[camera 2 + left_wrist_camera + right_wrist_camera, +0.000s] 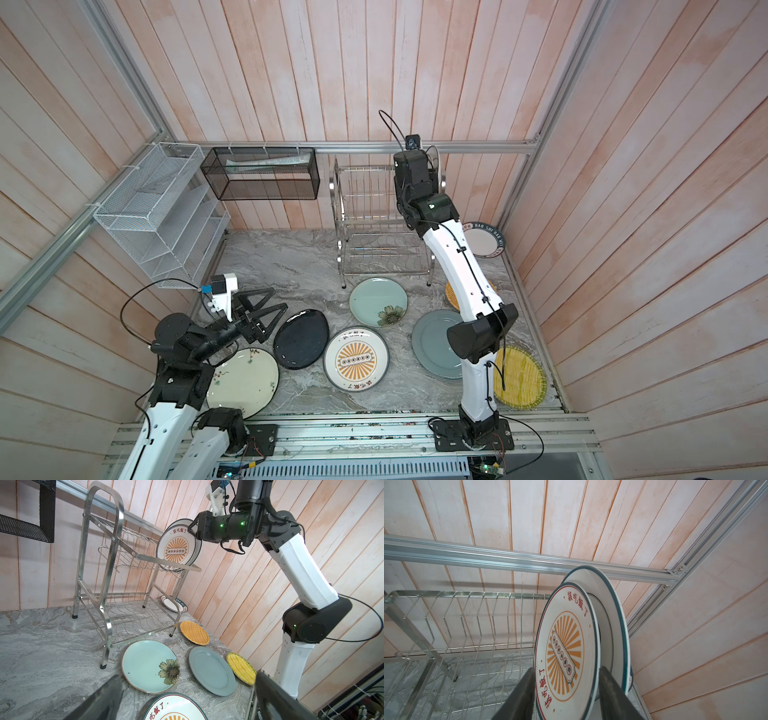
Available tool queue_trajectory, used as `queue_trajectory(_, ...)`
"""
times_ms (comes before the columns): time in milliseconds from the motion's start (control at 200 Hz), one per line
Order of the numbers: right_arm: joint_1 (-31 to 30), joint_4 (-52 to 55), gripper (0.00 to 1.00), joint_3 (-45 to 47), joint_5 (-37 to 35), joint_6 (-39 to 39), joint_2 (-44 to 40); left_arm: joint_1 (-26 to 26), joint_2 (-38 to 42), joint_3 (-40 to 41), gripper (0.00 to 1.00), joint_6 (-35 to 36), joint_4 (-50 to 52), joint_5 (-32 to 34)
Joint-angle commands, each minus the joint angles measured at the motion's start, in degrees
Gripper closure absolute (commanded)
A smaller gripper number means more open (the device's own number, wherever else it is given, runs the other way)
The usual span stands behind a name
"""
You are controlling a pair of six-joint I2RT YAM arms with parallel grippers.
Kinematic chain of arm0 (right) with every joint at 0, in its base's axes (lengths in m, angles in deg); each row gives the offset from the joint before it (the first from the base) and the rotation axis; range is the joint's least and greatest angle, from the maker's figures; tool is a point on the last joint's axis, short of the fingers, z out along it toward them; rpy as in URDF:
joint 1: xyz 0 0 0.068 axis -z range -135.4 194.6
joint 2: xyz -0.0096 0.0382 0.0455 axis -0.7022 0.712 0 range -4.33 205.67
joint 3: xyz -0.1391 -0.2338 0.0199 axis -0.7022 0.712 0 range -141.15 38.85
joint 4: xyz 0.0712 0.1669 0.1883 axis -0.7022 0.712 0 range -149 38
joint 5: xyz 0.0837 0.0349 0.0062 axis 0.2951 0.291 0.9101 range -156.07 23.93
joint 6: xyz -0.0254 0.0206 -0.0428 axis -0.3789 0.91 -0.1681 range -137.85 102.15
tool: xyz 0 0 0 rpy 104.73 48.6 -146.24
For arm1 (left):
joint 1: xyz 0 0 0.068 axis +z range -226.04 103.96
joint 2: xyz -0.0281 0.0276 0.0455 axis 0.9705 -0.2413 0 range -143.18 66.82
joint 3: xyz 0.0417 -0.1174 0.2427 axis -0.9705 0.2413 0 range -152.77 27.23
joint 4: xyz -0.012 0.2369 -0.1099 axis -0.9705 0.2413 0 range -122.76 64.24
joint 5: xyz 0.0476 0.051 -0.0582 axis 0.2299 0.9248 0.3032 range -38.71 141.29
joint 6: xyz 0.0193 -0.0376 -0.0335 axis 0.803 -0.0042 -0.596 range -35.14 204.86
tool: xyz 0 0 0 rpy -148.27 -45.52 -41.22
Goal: Load plates into a dish rack
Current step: Place the plate on the dish rack, then pick up the plate from the center of the table.
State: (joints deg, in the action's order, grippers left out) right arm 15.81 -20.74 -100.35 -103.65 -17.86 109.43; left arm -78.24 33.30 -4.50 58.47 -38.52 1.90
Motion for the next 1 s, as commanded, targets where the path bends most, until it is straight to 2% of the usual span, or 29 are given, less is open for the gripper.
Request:
queue_trajectory(0,-0.7,1.1,0.48,-0.5,0.5,0.5,-2.8,0.4,-0.3,0.2,0.0,0.3,1.0,0.8)
queue_trajectory(190,-2.7,0.6,0.42,3.0,1.0,1.1,-6.7,0.4,-1.0,-0.2,0.0,0.1,2.6,2.3)
queue_trajectory(350,-5.2,-1.6,0.32,12.3,0.8,3.3,-13.5,-0.5,-3.2,-1.8,0.0,-2.2,6.9,5.1)
queue_trajectory(415,-6.9,-3.9,0.27,19.0,1.1,4.1,-17.9,-2.3,-5.4,-4.1,0.0,-2.5,12.5,7.7)
queue_trajectory(505,-9.6,-9.1,0.18,31.2,1.8,5.0,-25.4,-2.4,-6.9,-5.0,0.0,-4.5,17.9,6.6)
queue_trajectory(580,-11.4,-13.0,0.12,41.7,4.9,6.9,-32.0,-2.0,-6.5,-5.5,0.0,-6.1,25.1,11.0)
queue_trajectory(670,-13.5,-17.6,0.06,53.3,9.5,9.6,-38.8,-1.3,-5.5,-7.0,0.0,-8.3,33.3,12.7)
queue_trajectory(770,-16.3,-20.0,0.04,62.0,11.5,11.8,-43.3,-1.4,-3.4,-6.5,0.0,-12.7,40.0,13.4)
queue_trajectory(860,-17.4,-21.2,0.03,67.9,12.6,13.4,-45.9,-3.7,0.8,-2.6,0.01,-20.7,40.3,14.0)
queue_trajectory(910,-17.6,-21.9,0.02,70.2,13.1,14.4,-47.0,-7.2,3.3,-0.6,0.02,-26.0,39.0,16.3)
queue_trajectory(995,-17.7,-23.3,0.02,73.5,14.4,15.7,-48.6,-14.6,6.0,1.2,0.03,-34.6,39.0,25.1)
